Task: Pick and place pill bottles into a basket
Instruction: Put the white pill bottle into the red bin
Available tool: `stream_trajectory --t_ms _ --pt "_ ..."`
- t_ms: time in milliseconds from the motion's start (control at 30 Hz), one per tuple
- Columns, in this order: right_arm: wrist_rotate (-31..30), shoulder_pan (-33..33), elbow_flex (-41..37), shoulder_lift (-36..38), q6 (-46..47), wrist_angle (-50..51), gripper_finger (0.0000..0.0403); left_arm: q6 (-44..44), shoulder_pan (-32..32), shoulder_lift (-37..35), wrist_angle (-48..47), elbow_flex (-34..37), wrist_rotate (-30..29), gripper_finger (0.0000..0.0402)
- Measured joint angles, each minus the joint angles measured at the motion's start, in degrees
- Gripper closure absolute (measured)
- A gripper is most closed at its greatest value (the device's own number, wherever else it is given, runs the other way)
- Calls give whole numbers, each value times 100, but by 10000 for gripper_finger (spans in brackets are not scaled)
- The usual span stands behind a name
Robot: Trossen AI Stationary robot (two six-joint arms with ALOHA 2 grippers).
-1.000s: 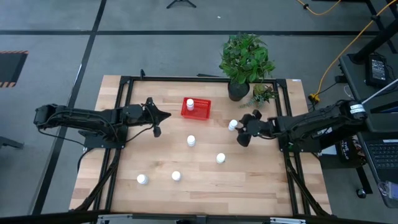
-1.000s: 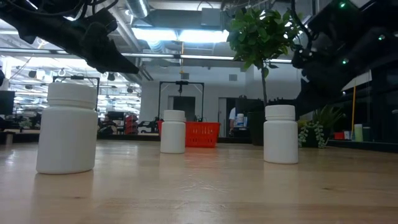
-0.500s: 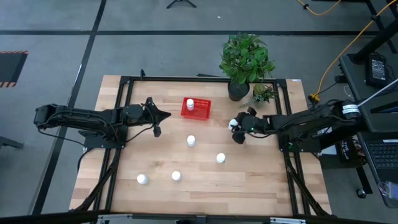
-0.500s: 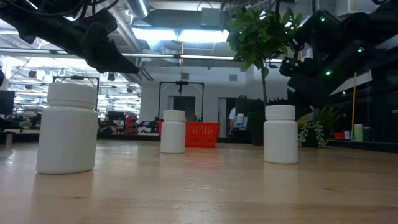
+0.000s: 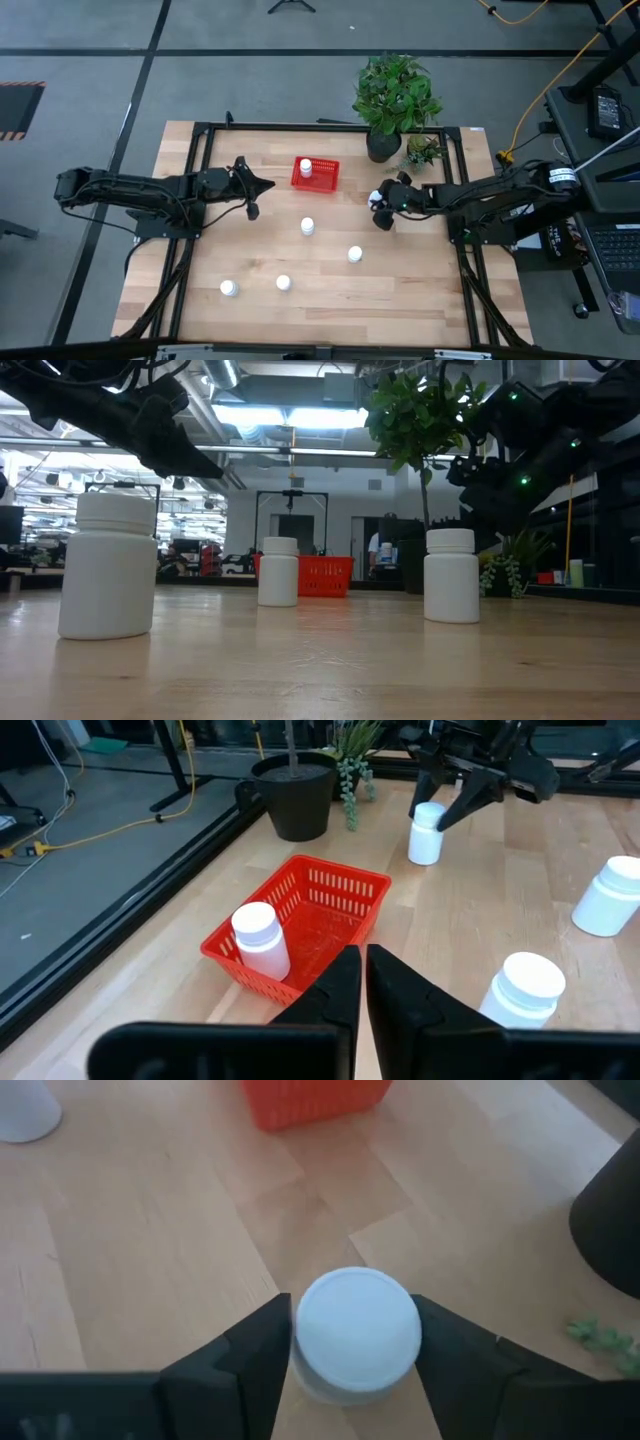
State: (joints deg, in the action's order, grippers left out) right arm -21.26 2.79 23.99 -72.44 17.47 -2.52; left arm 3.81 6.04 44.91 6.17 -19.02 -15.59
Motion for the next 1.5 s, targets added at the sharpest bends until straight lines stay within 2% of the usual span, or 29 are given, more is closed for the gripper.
stream_trajectory --t_ms 167,467,633,900,1100,1333,1500 --pt "0 0 0 4 -83 -15 250 0 0 0 -1 -1 0 387" --pt "78 0 35 11 -310 -175 250 0 0 0 -4 -1 0 389" --pt "526 41 357 150 -832 -212 250 -2 2 0 -4 -1 0 390" --pt "1995 477 768 646 -1814 -238 250 -2 2 0 1 -1 0 397" --pt "2895 897 787 712 -2116 -866 250 -4 2 0 2 -1 2 397" --pt "2977 1044 789 432 -2432 -1509 250 -281 7 0 5 -1 -39 400" --pt "2998 1233 1130 -195 -2683 -1663 250 -306 7 -1 7 -1 -35 397"
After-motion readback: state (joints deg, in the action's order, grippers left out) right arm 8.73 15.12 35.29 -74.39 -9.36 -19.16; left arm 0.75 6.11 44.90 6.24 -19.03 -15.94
